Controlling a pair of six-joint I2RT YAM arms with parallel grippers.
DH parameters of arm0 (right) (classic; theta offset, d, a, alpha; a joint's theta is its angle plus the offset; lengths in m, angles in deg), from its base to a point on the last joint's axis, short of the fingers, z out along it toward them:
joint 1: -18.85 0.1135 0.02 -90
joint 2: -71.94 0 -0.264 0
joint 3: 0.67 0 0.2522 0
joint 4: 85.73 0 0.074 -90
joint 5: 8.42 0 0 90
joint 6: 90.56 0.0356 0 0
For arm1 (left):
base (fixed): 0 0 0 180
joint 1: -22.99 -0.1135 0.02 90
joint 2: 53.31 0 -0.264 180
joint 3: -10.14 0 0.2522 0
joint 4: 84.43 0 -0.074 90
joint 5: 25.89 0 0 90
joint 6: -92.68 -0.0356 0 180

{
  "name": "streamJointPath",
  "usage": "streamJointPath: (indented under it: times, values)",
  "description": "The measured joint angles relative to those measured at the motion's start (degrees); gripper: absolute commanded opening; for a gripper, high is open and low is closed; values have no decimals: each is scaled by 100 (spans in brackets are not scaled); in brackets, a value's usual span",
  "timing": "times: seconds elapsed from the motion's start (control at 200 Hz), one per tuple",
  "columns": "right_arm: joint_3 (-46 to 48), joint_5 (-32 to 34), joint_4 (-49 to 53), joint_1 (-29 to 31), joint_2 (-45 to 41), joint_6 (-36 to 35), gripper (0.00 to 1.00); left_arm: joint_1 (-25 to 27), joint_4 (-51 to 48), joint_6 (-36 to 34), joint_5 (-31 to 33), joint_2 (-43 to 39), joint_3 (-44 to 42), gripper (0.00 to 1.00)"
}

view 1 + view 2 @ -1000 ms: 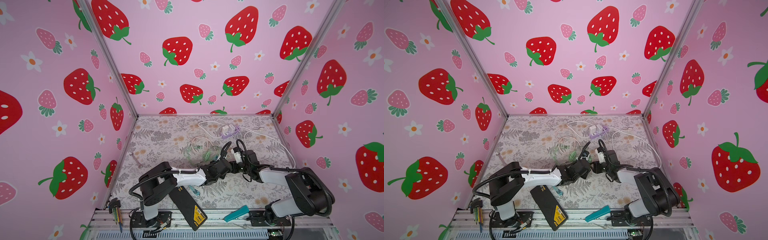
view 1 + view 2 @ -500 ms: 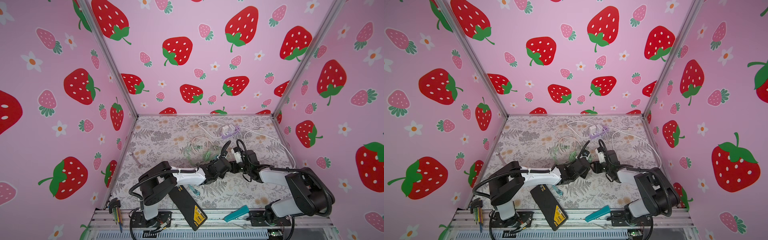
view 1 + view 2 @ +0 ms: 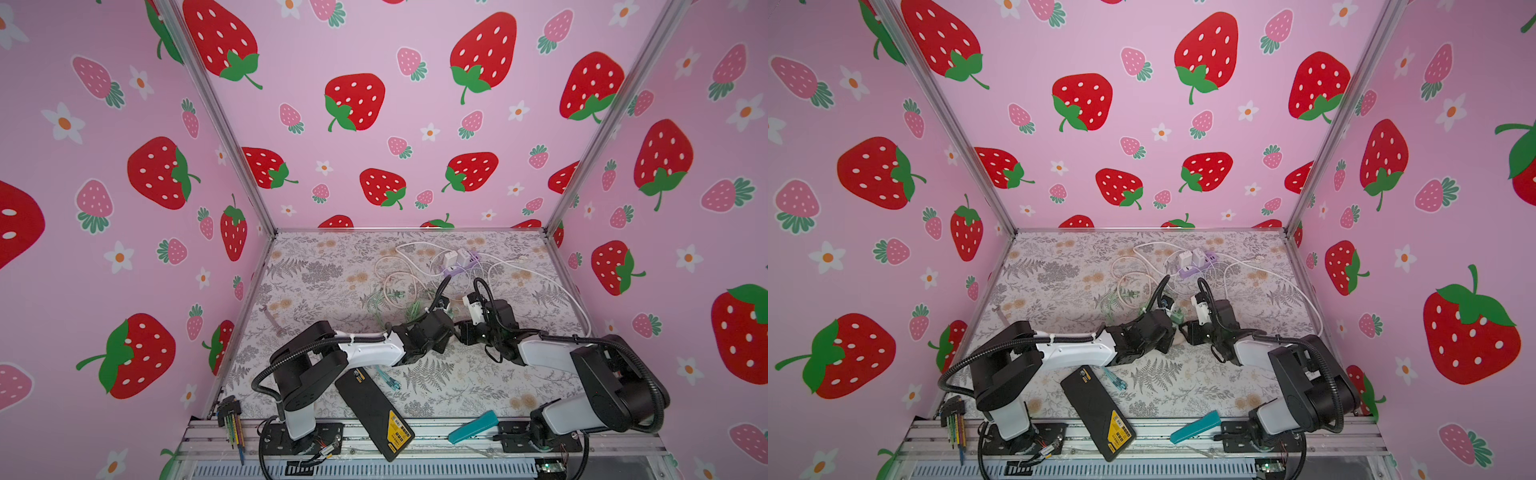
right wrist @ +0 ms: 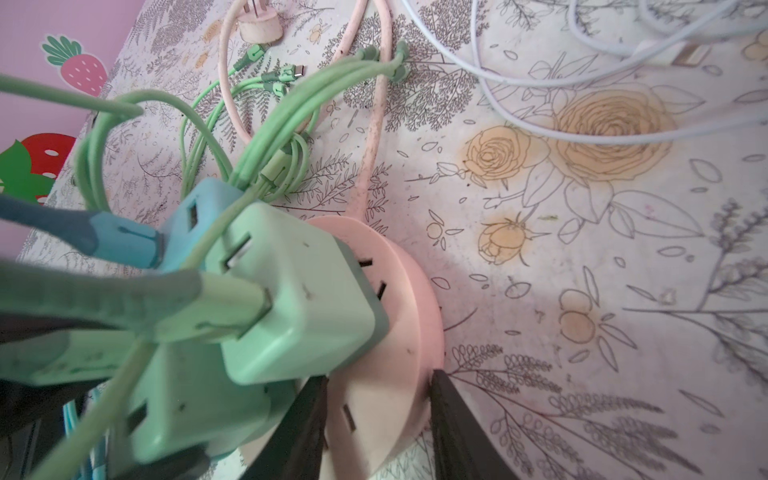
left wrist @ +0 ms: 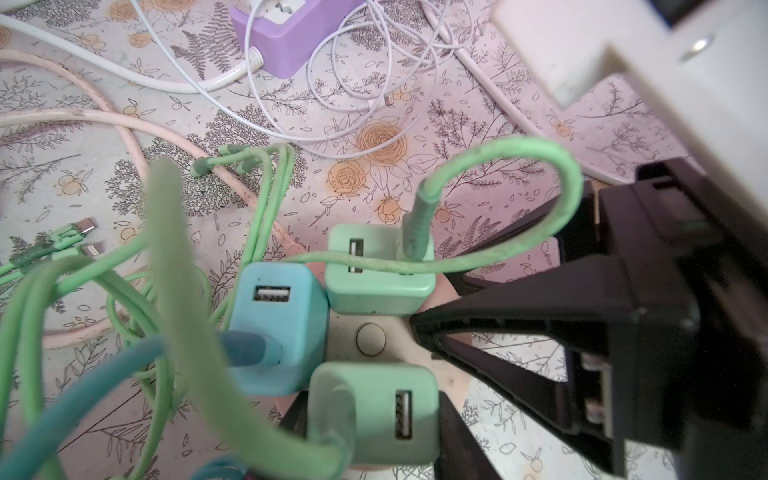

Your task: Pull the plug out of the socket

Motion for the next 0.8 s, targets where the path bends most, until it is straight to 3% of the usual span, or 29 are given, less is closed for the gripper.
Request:
streamJointPath:
  times: [0.37,0.801]
  values:
    - [-90,-46,-76,0,140,0,42,-83,48,35,-74,-44,-48,28]
    - [-232,-151,-127,90,396,48,38,70,-505,-221,494,35,170,27]
